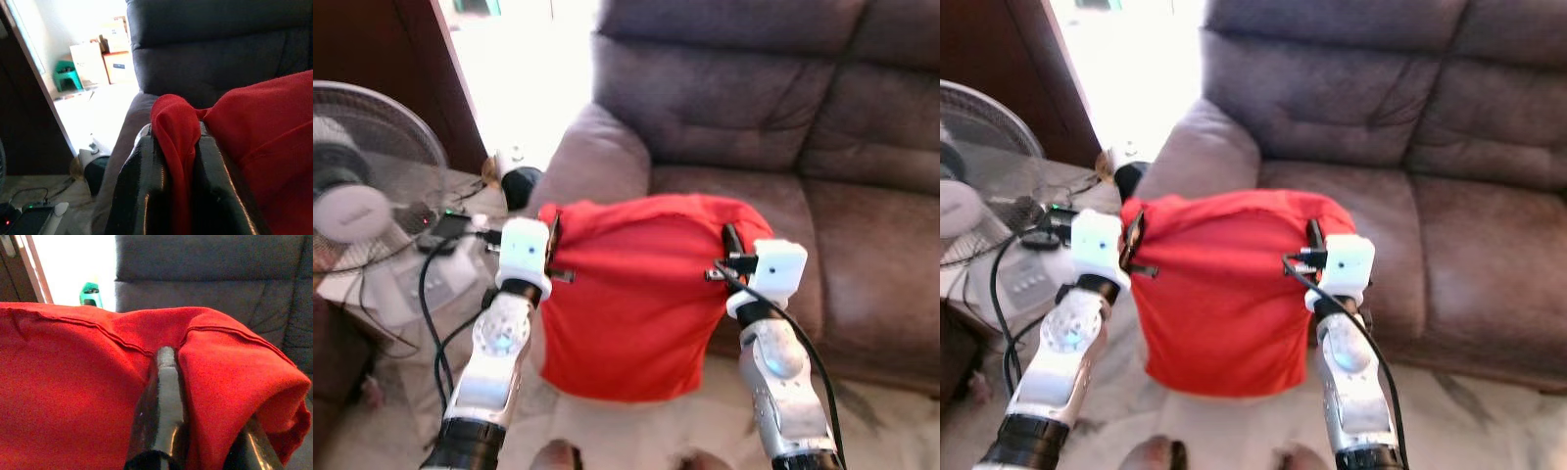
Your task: Move the pillow to the sofa from floor
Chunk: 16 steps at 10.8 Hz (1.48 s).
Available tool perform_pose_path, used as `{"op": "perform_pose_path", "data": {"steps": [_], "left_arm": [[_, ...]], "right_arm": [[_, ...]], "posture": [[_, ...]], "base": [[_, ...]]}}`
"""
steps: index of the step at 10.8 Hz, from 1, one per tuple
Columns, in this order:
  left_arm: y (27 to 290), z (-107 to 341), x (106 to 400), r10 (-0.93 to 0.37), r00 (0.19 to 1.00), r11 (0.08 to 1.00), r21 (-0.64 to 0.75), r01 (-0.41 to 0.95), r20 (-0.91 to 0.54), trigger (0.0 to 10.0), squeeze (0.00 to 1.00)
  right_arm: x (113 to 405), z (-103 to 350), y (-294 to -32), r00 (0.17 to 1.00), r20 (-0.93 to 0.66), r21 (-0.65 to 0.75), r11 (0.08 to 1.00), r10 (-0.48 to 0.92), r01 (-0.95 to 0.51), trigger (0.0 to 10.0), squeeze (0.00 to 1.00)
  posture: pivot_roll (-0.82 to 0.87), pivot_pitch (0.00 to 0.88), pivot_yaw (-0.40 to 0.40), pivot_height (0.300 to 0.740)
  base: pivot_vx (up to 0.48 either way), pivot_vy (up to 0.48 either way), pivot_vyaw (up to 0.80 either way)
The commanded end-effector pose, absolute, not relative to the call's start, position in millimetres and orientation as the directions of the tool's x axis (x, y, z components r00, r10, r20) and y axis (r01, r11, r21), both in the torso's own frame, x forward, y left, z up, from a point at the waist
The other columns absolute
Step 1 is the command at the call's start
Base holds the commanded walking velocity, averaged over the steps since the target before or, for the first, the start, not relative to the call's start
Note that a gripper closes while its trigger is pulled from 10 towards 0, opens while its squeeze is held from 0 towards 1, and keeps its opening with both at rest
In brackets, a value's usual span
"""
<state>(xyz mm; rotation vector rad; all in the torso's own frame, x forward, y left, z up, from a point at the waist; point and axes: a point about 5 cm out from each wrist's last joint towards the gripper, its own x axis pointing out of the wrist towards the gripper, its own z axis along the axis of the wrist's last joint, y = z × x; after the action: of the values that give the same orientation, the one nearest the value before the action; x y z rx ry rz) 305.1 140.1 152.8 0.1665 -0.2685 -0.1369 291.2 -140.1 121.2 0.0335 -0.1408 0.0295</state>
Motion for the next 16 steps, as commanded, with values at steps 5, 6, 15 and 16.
{"op": "perform_pose_path", "data": {"steps": [5,6,15,16], "left_arm": [[134.3,163.7,306.1,-0.173,0.936,0.976,0.181,0.121,0.307,10.0,0.00],[133.9,163.5,306.2,-0.173,0.936,0.976,0.179,0.121,0.307,10.0,0.00],[142.6,162.8,309.3,-0.166,0.937,0.976,0.187,0.111,0.307,10.0,0.00],[142.4,162.9,309.3,-0.166,0.936,0.976,0.188,0.111,0.309,10.0,0.00]], "right_arm": [[291.8,133.6,-153.7,0.976,0.217,0.011,1.000,-0.021,0.019,10.0,0.00],[292.0,133.0,-154.6,0.976,0.216,0.011,1.000,-0.023,0.021,10.0,0.00],[291.9,133.7,-153.4,0.972,0.233,0.013,1.000,-0.016,0.013,10.0,0.00],[292.4,133.9,-153.8,0.972,0.234,0.011,1.000,-0.015,0.013,10.0,0.00]], "posture": [[0.06,0.078,-0.020,0.740],[0.06,0.073,-0.020,0.740],[0.04,0.021,-0.014,0.740],[0.04,0.019,-0.014,0.740]], "base": [[0.000,-0.480,0.00],[0.000,-0.480,0.00],[0.000,-0.480,-0.15],[0.000,-0.480,0.00]]}}
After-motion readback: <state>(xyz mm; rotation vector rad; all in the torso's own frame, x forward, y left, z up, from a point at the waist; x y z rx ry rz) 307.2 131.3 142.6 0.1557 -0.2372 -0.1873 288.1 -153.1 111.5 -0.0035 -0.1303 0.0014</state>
